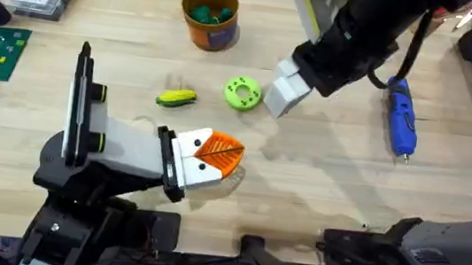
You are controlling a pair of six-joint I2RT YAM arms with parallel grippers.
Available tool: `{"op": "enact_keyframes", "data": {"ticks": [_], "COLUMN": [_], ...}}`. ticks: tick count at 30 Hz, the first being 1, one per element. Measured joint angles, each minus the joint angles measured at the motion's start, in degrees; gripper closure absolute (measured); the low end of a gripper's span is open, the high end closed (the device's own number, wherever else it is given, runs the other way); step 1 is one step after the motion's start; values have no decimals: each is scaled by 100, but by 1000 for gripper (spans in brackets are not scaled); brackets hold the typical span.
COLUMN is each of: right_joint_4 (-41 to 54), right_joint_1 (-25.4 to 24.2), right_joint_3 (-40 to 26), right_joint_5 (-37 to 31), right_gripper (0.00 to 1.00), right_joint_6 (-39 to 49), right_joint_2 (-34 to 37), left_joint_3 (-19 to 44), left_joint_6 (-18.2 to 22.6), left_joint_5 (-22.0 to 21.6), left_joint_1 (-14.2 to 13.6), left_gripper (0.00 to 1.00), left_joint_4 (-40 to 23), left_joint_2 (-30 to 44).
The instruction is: Pick up the gripper from the table and insert it into the empty holder that is missing its gripper. Then pick up a screw, insert it into the mounting hole, and use the screwdriver to tighten it. Finally, clean up the table by picking up the vegetable and placing it into the bucket.
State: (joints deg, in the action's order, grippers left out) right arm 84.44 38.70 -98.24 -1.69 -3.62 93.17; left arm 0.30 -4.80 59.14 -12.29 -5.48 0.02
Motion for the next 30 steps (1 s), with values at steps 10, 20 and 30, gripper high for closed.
{"op": "enact_keyframes", "data": {"ticks": [10, 20, 30], "right_joint_4": [-582, -1298, -3229], "right_joint_1": [-764, -3201, -4659], "right_joint_3": [1598, 3913, 4094], "right_joint_5": [-174, -175, 48], "right_gripper": [19, 19, 19], "right_joint_6": [-771, -894, 219], "right_joint_2": [-1336, -2806, -2635], "left_joint_3": [1, 1, 1], "left_joint_6": [0, 0, 0], "left_joint_5": [3, 14, 17], "left_joint_1": [0, 0, 0], "left_gripper": [986, 986, 986], "left_joint_4": [-4, -6, -6], "left_joint_2": [-1, -1, 1]}}
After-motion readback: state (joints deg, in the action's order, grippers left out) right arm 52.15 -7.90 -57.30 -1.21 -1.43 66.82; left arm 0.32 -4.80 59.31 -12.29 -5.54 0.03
